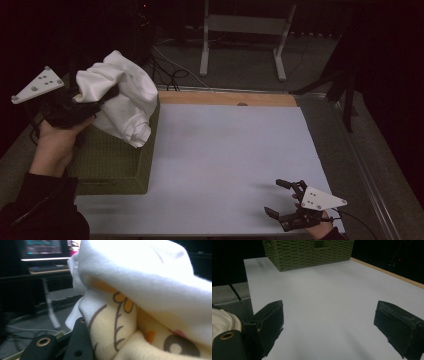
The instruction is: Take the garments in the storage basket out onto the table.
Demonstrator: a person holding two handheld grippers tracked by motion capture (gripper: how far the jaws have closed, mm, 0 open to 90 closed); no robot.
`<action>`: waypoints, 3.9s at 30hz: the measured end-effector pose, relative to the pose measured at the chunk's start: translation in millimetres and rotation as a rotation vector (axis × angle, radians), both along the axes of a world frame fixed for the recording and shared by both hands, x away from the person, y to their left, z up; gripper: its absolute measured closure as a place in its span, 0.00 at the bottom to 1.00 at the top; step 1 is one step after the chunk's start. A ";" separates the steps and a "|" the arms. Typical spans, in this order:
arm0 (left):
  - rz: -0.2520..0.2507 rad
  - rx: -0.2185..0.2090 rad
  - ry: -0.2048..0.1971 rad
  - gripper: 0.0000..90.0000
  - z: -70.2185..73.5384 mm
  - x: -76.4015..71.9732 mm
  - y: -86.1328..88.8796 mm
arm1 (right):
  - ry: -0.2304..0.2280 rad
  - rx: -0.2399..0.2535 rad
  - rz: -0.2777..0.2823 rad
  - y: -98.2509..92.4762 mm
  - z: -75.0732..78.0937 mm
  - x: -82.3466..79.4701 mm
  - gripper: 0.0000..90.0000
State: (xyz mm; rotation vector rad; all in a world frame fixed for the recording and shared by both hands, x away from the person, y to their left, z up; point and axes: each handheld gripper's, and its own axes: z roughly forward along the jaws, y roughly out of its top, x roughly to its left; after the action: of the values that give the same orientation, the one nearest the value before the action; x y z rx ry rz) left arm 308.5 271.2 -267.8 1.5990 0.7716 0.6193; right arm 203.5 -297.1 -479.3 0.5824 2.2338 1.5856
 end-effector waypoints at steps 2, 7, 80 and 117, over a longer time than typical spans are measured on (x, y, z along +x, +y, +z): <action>-0.017 0.000 0.011 0.77 0.3 1.0 -7.4 | 0.001 0.001 -0.001 -0.1 0.0 0.1 0.10; -0.032 0.015 0.011 0.77 0.7 1.8 -26.7 | 0.000 0.000 -0.002 0.2 0.3 -0.2 0.10; -0.219 0.140 0.102 0.76 -59.2 68.0 -243.8 | -0.006 0.017 -0.027 -4.3 0.7 1.2 0.10; -0.305 0.313 0.418 0.00 -104.4 92.8 -300.0 | -0.004 0.030 -0.035 -7.0 0.4 0.3 0.10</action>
State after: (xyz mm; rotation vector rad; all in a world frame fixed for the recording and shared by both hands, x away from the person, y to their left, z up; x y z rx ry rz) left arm 401.3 -28.8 -372.1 2.1249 0.7332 0.1870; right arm 203.8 -304.1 -478.9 0.6229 2.1886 1.6039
